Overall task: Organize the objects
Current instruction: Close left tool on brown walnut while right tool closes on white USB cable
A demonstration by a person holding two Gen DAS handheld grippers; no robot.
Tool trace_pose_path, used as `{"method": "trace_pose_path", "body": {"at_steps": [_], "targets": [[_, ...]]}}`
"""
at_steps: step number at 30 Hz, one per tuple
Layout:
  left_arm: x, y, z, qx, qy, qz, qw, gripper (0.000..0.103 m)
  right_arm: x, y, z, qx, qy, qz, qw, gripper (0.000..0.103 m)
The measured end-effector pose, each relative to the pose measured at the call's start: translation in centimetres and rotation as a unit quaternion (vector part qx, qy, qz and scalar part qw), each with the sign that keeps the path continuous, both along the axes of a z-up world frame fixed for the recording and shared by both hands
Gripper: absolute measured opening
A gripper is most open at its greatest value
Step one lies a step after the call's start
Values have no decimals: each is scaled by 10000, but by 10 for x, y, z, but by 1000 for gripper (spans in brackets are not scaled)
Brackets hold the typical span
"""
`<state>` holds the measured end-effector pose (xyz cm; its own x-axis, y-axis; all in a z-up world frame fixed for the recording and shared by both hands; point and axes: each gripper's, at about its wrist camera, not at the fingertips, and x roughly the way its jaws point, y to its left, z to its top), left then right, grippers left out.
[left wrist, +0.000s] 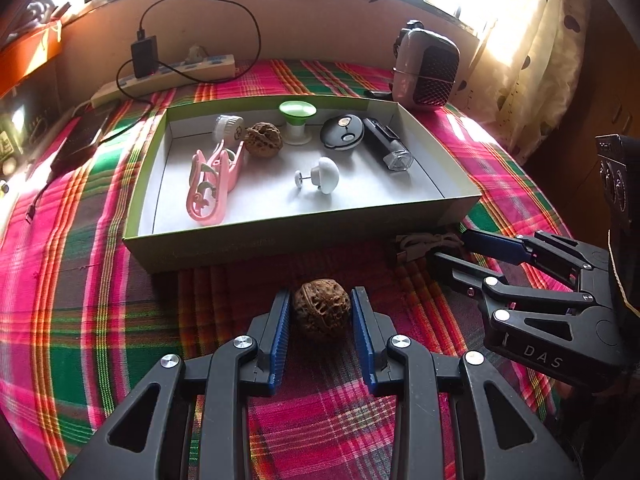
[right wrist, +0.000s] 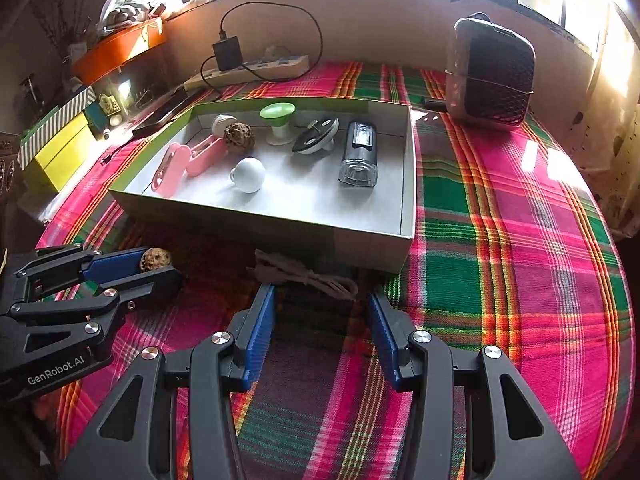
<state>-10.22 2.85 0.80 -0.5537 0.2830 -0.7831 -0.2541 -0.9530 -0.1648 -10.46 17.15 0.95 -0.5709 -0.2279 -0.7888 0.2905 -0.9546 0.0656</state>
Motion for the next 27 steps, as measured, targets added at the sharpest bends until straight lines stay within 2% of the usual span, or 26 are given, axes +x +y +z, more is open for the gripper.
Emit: {"method": "trace_pose_path", "body": {"at_steps": [12, 20, 27], "targets": [[6, -20, -1, 52, -15, 188, 9998, 28, 19, -20, 2, 42, -74, 718, 9974, 47], [7, -23, -1, 83, -20, 198, 9998, 28, 4, -21, 5, 111, 65, 590, 9982, 47], [7, -23, -1, 105, -27, 204, 9997, 28, 5, -36, 0, 188, -5, 992, 9949, 47]]}}
